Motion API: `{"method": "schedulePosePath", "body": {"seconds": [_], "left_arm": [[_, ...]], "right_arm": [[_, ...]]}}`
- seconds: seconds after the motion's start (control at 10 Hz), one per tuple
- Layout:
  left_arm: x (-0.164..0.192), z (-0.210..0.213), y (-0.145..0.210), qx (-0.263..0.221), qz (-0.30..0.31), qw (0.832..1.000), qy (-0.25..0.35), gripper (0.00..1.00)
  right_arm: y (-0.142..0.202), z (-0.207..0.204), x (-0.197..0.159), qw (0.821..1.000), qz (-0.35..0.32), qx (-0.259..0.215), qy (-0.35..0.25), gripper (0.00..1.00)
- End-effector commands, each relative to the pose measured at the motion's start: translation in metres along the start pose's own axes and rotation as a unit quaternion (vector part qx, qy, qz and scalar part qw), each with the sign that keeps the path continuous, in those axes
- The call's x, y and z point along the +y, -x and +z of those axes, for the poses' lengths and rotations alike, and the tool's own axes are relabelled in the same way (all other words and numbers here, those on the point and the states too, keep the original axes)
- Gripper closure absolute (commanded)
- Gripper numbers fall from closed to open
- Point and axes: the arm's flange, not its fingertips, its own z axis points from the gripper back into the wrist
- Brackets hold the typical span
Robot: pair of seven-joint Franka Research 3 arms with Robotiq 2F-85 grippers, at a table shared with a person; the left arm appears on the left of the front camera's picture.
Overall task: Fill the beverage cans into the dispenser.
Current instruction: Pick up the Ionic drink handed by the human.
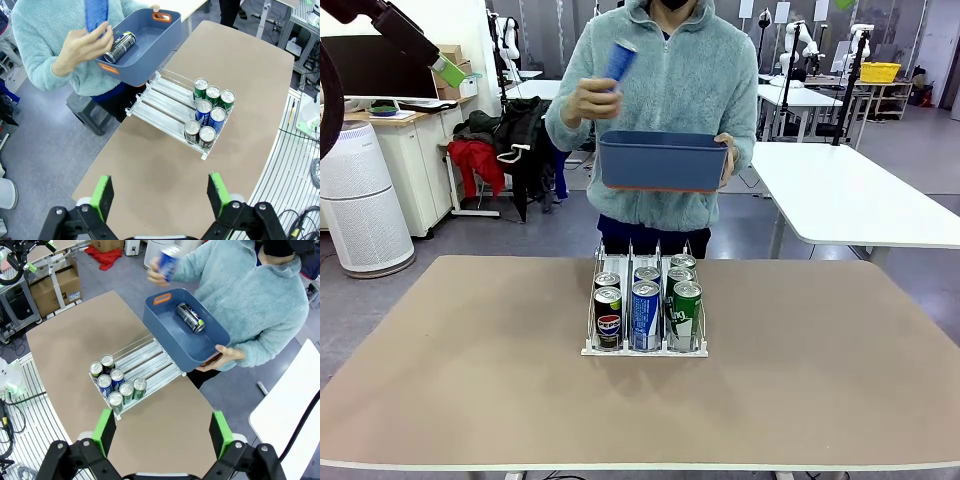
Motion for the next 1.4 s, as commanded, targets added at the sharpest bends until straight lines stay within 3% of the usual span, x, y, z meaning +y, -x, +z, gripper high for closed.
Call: {"method": "schedulePosePath", "body": {"seconds": [0.0,1.3], "left_arm": [[0.0012,-0.0010,0.0002,-0.005,-0.001,1.000,0.000,0.00],[0.0012,-0.0010,0.0002,-0.005,-0.001,1.000,0.000,0.00]], "right_arm": [[0.0003,0.0002,0.0002,1.000,0.000,-0.001,0.001,0.00],[0.0003,0.0002,0.0002,1.000,0.000,-0.001,0.001,0.00]]}}
